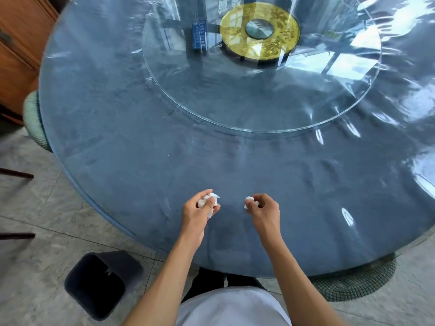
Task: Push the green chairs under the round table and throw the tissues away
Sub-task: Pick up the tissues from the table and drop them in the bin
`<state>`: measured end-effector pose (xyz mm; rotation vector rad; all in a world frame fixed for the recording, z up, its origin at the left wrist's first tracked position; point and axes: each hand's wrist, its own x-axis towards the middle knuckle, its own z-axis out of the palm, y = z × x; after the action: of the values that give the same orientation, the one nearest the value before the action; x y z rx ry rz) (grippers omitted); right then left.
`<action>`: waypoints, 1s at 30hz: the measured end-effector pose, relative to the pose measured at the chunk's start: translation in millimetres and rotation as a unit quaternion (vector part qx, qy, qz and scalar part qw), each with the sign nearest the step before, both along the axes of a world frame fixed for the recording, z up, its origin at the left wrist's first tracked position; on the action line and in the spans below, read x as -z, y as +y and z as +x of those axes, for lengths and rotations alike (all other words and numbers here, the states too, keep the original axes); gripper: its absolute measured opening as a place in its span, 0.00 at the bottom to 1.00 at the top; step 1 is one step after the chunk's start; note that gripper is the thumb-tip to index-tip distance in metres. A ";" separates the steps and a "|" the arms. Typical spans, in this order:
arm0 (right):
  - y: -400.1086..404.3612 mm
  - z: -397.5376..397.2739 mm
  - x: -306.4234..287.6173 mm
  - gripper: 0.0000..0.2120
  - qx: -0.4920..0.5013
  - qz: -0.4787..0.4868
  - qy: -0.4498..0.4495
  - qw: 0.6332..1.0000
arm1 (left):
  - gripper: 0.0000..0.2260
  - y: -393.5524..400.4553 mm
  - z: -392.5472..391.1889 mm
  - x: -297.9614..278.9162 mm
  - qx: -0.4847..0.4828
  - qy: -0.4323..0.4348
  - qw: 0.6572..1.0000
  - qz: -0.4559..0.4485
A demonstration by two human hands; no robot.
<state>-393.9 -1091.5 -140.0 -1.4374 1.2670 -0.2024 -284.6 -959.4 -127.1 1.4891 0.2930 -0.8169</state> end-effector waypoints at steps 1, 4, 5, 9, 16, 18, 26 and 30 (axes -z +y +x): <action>-1.1 3.4 -1.9 0.04 0.002 0.009 -0.015 1.000 | 0.08 -0.1 2.6 -2.8 -0.008 -0.001 1.000 0.000; -3.1 14.1 -8.4 0.03 0.005 0.042 -0.066 0.997 | 0.12 -1.7 10.9 -10.8 -0.034 -0.013 0.999 -0.006; -3.5 18.6 -12.3 0.05 0.005 0.052 -0.083 0.995 | 0.12 -2.3 13.8 -14.5 -0.041 -0.020 0.999 -0.008; -5.2 39.5 -32.0 0.05 0.012 0.078 -0.144 0.986 | 0.13 -6.5 24.3 -29.1 -0.086 -0.050 0.995 -0.018; -9.0 68.8 -63.4 0.02 -0.015 0.090 -0.237 0.967 | 0.13 -12.3 34.3 -56.0 -0.140 -0.101 0.984 -0.044; -9.8 74.5 -66.3 0.03 -0.028 0.093 -0.247 0.964 | 0.13 -12.8 35.2 -60.1 -0.154 -0.109 0.981 -0.041; -2.4 86.3 -61.5 0.06 -0.077 0.126 -0.243 0.959 | 0.13 3.8 24.7 -58.3 -0.225 -0.110 0.968 -0.017; 10.2 91.8 -59.3 0.04 -0.117 0.130 -0.238 0.955 | 0.13 21.2 15.7 -57.9 -0.256 -0.114 0.960 -0.002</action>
<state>-302.1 -1081.3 -80.7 -1.2028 0.6943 -0.1982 -268.9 -938.2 -69.2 1.3987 0.4773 -0.2299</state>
